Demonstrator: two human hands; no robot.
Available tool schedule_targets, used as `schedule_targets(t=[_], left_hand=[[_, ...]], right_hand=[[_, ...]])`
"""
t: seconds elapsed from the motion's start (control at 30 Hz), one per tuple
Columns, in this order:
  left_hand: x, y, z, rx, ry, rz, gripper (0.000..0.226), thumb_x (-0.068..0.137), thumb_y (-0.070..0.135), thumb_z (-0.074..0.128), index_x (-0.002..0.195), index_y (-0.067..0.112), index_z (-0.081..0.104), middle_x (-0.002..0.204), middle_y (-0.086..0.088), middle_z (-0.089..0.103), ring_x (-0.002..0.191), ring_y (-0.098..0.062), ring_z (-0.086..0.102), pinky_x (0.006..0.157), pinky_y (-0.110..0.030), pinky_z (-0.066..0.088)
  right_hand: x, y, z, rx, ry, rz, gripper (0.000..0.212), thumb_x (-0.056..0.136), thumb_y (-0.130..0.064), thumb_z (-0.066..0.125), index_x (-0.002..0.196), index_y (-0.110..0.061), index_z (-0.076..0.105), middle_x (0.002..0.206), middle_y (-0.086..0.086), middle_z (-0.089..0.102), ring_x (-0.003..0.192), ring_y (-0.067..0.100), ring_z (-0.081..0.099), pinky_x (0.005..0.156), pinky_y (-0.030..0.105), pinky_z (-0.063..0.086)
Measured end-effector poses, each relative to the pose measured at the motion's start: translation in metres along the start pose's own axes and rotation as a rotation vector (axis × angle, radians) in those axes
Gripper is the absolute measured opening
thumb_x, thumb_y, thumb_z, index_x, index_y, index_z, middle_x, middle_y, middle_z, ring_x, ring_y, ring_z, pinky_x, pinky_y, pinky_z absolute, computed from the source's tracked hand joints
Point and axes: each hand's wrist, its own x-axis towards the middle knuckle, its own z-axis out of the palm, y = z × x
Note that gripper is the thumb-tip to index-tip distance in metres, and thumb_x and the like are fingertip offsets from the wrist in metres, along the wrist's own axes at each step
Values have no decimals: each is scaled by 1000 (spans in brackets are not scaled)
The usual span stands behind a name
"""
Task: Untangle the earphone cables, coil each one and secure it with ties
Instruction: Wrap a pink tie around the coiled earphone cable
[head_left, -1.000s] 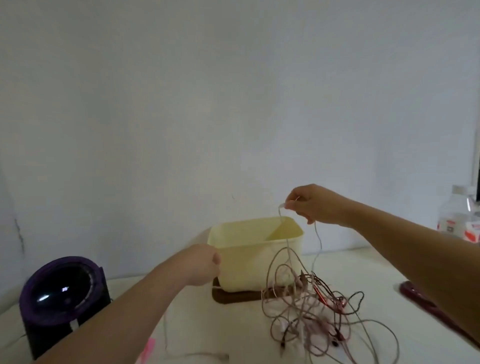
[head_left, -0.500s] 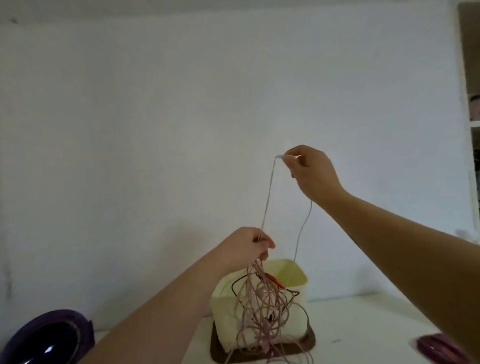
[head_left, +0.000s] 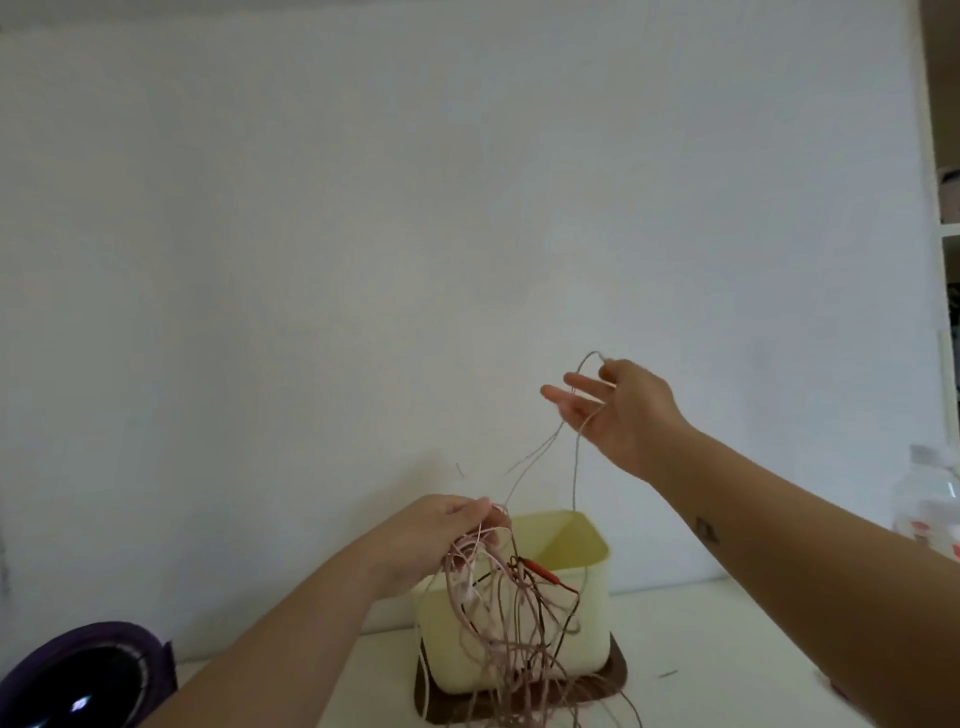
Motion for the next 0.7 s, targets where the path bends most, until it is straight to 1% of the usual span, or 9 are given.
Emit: schedule_targets(t=[0.1, 0.2, 0.23, 0.3, 0.37, 0.47, 0.53, 0.6, 0.7], left_hand=[[0, 1, 1, -167, 32, -5, 39, 100, 34, 38, 108, 9, 66, 91, -2, 70, 77, -8, 62, 67, -19, 44], [2, 0, 1, -352, 73, -8, 38, 101, 30, 37, 113, 5, 63, 99, -11, 71, 79, -15, 63, 62, -22, 47], [3, 0, 2, -382, 94, -11, 37, 101, 30, 38, 113, 4, 63, 101, -14, 71, 82, -18, 64, 67, -25, 50], [4, 0, 7, -397, 168, -31, 36, 101, 29, 39, 108, 4, 64, 98, -11, 73, 83, -20, 66, 80, -33, 51], [4, -1, 11, -425, 282, -47, 35, 101, 28, 39, 93, 5, 64, 86, -8, 73, 75, -18, 66, 75, -33, 52], [3, -7, 8, -599, 452, -74, 35, 101, 25, 41, 77, 7, 59, 70, -6, 63, 70, -17, 61, 72, -32, 50], [1, -13, 0, -782, 525, -94, 33, 101, 23, 42, 77, 6, 56, 56, -1, 49, 50, -11, 50, 65, -30, 49], [0, -19, -6, -803, 548, -131, 31, 100, 24, 43, 81, 5, 58, 45, 5, 35, 34, -5, 31, 53, -24, 39], [-1, -24, -3, -720, 537, -164, 29, 99, 27, 45, 83, 9, 61, 41, 9, 29, 31, -3, 22, 40, -17, 26]], right_hand=[[1, 13, -2, -271, -133, -66, 18, 99, -14, 40, 88, -10, 53, 117, 5, 53, 112, 27, 55, 90, 49, 49], [1, 24, -5, -1048, -232, -481, 24, 99, -17, 38, 84, -5, 52, 104, 6, 57, 116, 26, 47, 102, 33, 33], [3, 31, -8, -1314, -269, -633, 25, 100, -17, 36, 91, -2, 54, 113, 12, 58, 126, 29, 41, 108, 32, 24], [6, 44, -15, -1790, -311, -762, 33, 102, -24, 27, 117, -7, 51, 133, 9, 53, 145, 27, 14, 116, 49, 3], [6, 54, -20, -2085, -337, -738, 38, 102, -28, 20, 132, -17, 41, 122, 1, 62, 145, 22, 14, 108, 66, -8], [9, 57, -28, -2184, -278, -686, 37, 103, -27, 21, 136, -22, 36, 99, -1, 65, 120, 21, 48, 106, 70, -7], [16, 52, -31, -2141, -161, -654, 35, 103, -25, 24, 135, -24, 38, 86, -5, 65, 113, 18, 52, 108, 67, -3], [22, 46, -33, -2050, -68, -617, 32, 103, -24, 26, 130, -24, 43, 77, -7, 64, 109, 15, 57, 109, 64, -2], [30, 40, -27, -1815, -3, -587, 28, 102, -25, 29, 109, -22, 56, 88, -11, 65, 94, 14, 61, 111, 60, 6]])
